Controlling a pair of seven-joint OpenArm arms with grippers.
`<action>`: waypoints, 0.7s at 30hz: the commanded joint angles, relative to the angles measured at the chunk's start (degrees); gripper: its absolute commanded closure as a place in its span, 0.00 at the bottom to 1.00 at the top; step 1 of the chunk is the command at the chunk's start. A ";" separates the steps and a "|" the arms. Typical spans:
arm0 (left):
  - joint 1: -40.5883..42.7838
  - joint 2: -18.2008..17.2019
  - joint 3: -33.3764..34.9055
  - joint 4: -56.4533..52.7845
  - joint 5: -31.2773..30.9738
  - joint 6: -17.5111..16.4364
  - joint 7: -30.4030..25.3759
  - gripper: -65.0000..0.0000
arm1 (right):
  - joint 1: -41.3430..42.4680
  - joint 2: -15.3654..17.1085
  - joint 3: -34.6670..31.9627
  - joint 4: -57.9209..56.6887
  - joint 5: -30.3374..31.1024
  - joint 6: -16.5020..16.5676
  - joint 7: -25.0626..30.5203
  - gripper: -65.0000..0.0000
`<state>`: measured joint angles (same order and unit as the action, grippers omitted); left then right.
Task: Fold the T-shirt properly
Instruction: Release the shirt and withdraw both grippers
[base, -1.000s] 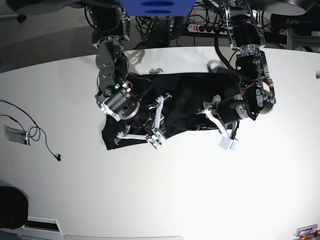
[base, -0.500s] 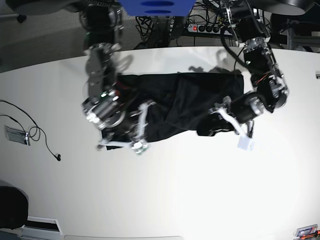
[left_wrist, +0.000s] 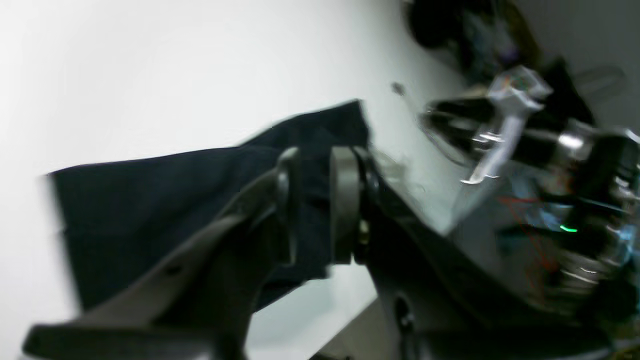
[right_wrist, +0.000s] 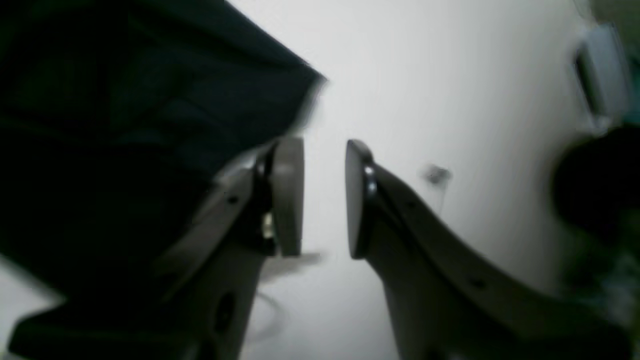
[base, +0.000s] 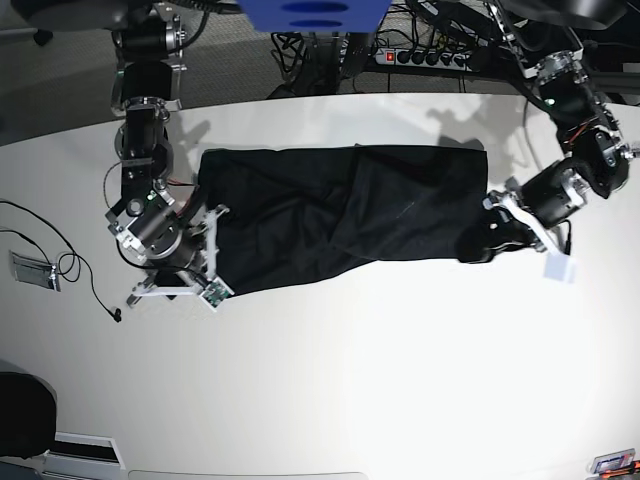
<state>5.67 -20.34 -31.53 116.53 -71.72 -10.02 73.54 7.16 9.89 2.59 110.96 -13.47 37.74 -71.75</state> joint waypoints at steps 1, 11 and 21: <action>-0.53 -2.12 -0.78 1.23 -1.90 -0.04 -1.14 0.83 | 0.62 0.35 -1.23 0.74 -2.74 -0.15 2.51 0.79; -0.44 -7.40 -8.69 4.48 -2.08 -0.04 -1.05 0.83 | -5.53 -3.08 -5.89 0.82 -18.57 0.02 13.06 0.79; 1.58 -8.54 -16.16 5.18 -2.34 -0.22 -1.05 0.83 | -5.80 -3.16 11.70 0.65 9.39 0.11 6.65 0.80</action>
<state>7.68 -27.66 -47.29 120.86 -73.23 -10.26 73.41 0.21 6.55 14.41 110.85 -4.78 37.95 -67.00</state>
